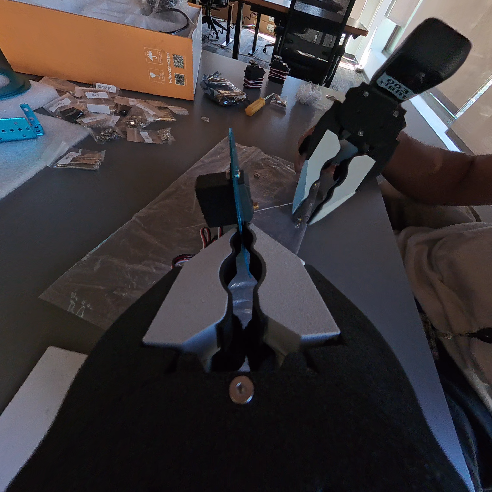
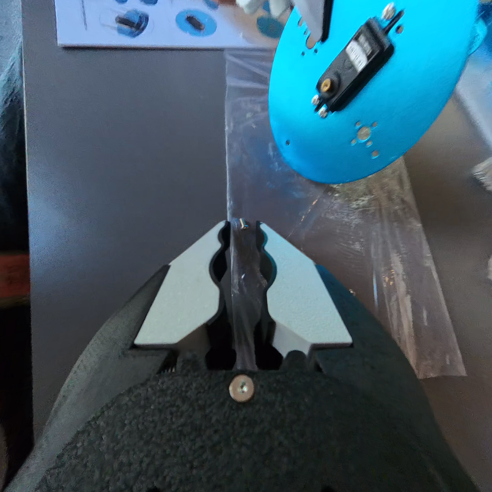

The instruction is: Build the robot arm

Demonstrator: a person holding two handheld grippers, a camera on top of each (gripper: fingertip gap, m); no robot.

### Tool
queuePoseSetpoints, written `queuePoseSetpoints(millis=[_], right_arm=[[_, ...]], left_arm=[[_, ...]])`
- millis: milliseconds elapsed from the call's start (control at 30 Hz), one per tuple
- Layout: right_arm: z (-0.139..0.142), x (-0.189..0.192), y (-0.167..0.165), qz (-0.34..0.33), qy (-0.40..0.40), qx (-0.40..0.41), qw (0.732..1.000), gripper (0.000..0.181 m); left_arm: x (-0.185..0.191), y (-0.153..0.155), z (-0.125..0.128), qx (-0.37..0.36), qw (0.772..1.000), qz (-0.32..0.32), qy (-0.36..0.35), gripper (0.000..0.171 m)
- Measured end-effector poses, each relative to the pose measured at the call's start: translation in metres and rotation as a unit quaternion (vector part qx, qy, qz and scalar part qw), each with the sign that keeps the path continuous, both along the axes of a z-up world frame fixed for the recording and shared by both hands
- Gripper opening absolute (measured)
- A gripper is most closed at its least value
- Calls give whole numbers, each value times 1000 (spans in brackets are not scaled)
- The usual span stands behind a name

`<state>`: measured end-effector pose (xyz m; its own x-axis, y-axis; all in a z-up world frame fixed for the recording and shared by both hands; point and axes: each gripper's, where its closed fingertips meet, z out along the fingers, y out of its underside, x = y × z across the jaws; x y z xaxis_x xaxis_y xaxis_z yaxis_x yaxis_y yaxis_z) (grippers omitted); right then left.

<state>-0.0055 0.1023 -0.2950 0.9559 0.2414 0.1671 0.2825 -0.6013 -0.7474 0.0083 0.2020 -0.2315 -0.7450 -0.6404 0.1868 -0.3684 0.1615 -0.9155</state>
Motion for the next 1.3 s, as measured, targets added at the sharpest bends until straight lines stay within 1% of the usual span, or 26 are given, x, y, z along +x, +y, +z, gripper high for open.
queuePoseSetpoints(millis=[33, 67, 133, 233, 333, 433, 500, 600, 667, 767, 933, 1100, 1167, 1233, 1300], right_arm=[[4, 1, 1, -8, -7, 21, 1000, 10], [7, 5, 1, -18, -15, 34, 999, 7], [8, 9, -3, -21, -11, 30, 999, 8], [9, 3, -5, -15, 38, 28, 999, 13], [3, 10, -1, -21, 37, 10, 999, 16], [4, 3, 3, 13, 76, -1, 997, 14], [-2, 0, 2, 30, 88, -24, 995, 15], [-5, -1, 1, 43, 93, -34, 994, 13], [-5, 2, 1, 43, 83, -32, 995, 11], [-4, 1, 1, 45, 89, -34, 994, 10], [-4, 3, 1, 43, 78, -31, 996, 4], [-2, 4, -1, 34, 60, -22, 997, 1], [2, 7, 2, 25, 40, -1, 999, 1], [14, 11, 8, 13, -10, 41, 999, 1], [33, 20, 14, -5, -110, 94, 989, 1]], left_arm=[[-1, 0, 0, 0, 1000, -2, -2, 0], [-1, -1, 0, 1, 1000, -4, -4, 0], [-2, -1, 0, 0, 1000, -8, -5, 0], [-1, 0, 0, -7, 1000, -8, -1, 0], [-2, 0, -1, -8, 1000, -10, 1, 0], [-3, -3, 0, -6, 1000, -15, 2, 0], [-4, -5, 0, -4, 1000, -19, 1, 0], [-6, -7, 0, -3, 1000, -24, 2, 0], [-5, -6, 0, -4, 1000, -22, 4, 0], [-5, -6, -1, -7, 1000, -20, 6, 0], [-4, -5, -1, -5, 1000, -16, 6, 1], [-4, -4, -1, -5, 1000, -13, 6, 1], [-2, -4, -1, -6, 1000, -7, 11, 1], [-1, -2, -1, -15, 1000, 4, 25, 0], [2, 1, -2, -31, 998, 16, 47, 1]])
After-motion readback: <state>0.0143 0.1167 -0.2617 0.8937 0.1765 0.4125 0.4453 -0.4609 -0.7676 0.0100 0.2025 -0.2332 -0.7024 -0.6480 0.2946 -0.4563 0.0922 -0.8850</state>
